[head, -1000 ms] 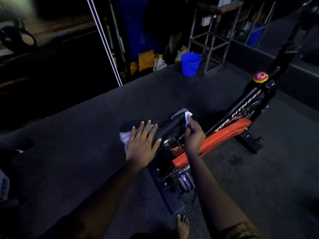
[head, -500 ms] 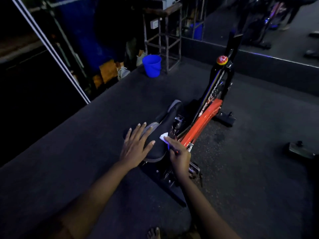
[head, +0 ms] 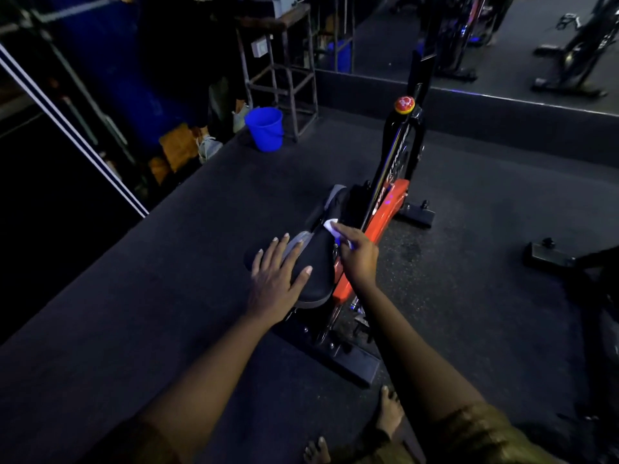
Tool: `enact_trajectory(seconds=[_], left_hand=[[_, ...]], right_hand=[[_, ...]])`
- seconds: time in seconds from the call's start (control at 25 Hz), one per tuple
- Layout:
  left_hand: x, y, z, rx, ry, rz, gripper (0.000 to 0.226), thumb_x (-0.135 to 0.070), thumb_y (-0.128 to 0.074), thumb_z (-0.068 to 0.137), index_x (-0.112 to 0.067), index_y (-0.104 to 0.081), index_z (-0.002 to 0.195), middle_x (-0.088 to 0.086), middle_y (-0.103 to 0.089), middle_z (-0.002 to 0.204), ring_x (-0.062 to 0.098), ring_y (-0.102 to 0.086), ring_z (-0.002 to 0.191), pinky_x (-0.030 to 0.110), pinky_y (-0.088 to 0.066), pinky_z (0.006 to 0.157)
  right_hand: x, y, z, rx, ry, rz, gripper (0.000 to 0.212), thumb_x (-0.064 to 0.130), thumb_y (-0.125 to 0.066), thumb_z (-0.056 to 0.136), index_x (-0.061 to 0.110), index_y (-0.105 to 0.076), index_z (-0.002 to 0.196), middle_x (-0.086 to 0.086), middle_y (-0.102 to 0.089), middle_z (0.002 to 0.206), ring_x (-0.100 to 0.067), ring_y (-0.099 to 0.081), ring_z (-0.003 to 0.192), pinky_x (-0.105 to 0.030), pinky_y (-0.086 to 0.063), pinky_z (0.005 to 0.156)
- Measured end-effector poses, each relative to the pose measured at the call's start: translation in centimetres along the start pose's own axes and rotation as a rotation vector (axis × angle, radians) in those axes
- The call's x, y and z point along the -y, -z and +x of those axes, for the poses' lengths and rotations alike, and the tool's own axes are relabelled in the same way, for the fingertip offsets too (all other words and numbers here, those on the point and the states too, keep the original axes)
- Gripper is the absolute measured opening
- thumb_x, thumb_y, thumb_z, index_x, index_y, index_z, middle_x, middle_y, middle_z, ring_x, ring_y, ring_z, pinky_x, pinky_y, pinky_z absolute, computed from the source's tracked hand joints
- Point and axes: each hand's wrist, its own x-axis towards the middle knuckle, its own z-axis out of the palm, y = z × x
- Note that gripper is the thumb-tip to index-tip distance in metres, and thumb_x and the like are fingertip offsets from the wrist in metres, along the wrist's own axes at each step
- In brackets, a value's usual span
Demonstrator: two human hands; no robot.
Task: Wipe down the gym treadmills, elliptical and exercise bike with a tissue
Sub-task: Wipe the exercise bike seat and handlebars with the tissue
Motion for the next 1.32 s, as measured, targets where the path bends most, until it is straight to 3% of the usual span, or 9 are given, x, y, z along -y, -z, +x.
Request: enact_trajectory(seconds=[0.12,0.48,0.6,0.72,0.84,1.0,1.08,1.2,1.32], left_hand=[[0.1,0.0,0.0,-0.026,-0.005,-0.014,0.067,-0.057,-0.019,0.089,-0.024,-0.042,0.143,0.005,-0.034,0.152,0.024,-0.028,0.142,0.045,-0.015,0.114],[-0.4,1.0,-0.1,0.066,0.022,-0.076,0.087,-0.072,0.003,0.079,-0.028,-0.030,0.147,0.000,-0.020,0.158,0.015,-0.013,0.146,0.031,0.004,0.115],[0.1,1.4,-0.5,0.107,-0.009,-0.069,0.101,-0.079,0.021,0.071,-0.029,-0.021,0.149,-0.003,-0.013,0.159,0.012,-0.006,0.147,0.024,0.011,0.113],[0.6,1.6,-0.9,0.138,-0.011,-0.088,0.109,-0.080,0.027,0.066,-0.029,-0.019,0.150,-0.004,-0.011,0.159,0.010,-0.003,0.146,0.018,0.018,0.109],[0.9,2.1,-1.5,0.135,-0.019,-0.141,0.111,-0.082,0.024,0.066,-0.025,-0.022,0.150,-0.002,-0.013,0.159,0.007,-0.001,0.145,0.017,0.019,0.108],[0.9,2.3,-2.1,0.122,-0.009,-0.198,0.112,-0.083,0.021,0.067,-0.023,-0.022,0.150,-0.001,-0.014,0.159,0.003,0.004,0.141,0.013,0.022,0.106],[0.7,2.4,-2.0,0.089,0.006,-0.236,0.111,-0.084,0.017,0.069,-0.021,-0.025,0.149,0.000,-0.018,0.158,0.009,-0.004,0.145,0.016,0.018,0.109],[0.3,2.7,-1.9,0.039,0.064,-0.273,0.093,-0.076,-0.004,0.078,-0.019,-0.028,0.148,0.002,-0.024,0.156,0.015,-0.012,0.146,0.014,0.013,0.108],[0.3,2.5,-1.8,0.024,0.070,-0.295,0.084,-0.068,-0.010,0.081,-0.021,-0.028,0.148,0.000,-0.025,0.156,0.012,-0.011,0.146,0.009,0.014,0.106]], right_hand=[[-0.9,0.5,-3.8,0.014,0.038,-0.030,0.048,-0.018,-0.052,0.074,0.010,-0.069,0.110,0.001,-0.067,0.110,0.003,-0.057,0.100,-0.004,-0.039,0.088],[0.2,0.1,-13.2,-0.046,0.053,-0.179,0.065,-0.021,-0.055,0.067,0.017,-0.066,0.117,0.002,-0.061,0.109,0.003,-0.053,0.103,-0.007,-0.038,0.092],[1.5,0.7,-14.0,0.138,0.055,-0.200,0.048,-0.006,-0.056,0.082,0.022,-0.063,0.120,0.007,-0.058,0.113,0.004,-0.052,0.101,0.000,-0.034,0.085],[2.2,1.4,-12.6,0.112,0.204,-0.258,0.038,0.004,-0.061,0.082,0.019,-0.066,0.117,0.005,-0.063,0.112,0.000,-0.058,0.097,0.000,-0.036,0.083],[2.9,1.7,-9.4,0.051,0.232,-0.297,0.039,0.032,-0.050,0.082,0.011,-0.071,0.107,-0.002,-0.070,0.105,-0.006,-0.062,0.090,0.001,-0.035,0.081],[3.6,1.6,-5.2,0.019,0.264,-0.278,0.032,0.014,-0.057,0.081,0.010,-0.069,0.111,-0.004,-0.068,0.110,-0.015,-0.066,0.092,-0.021,-0.051,0.082],[3.8,0.8,-3.3,0.081,0.314,-0.320,0.031,0.004,-0.061,0.084,0.011,-0.068,0.114,-0.003,-0.066,0.115,-0.015,-0.063,0.100,-0.021,-0.049,0.086],[3.7,-0.3,-1.8,0.222,0.308,-0.438,0.032,0.012,-0.062,0.086,0.019,-0.067,0.117,-0.001,-0.066,0.112,-0.019,-0.063,0.099,-0.024,-0.046,0.079],[3.3,0.1,-1.8,0.155,0.337,-0.593,0.024,0.024,-0.065,0.084,0.033,-0.070,0.106,0.006,-0.068,0.086,-0.023,-0.057,0.079,-0.026,-0.042,0.063]])
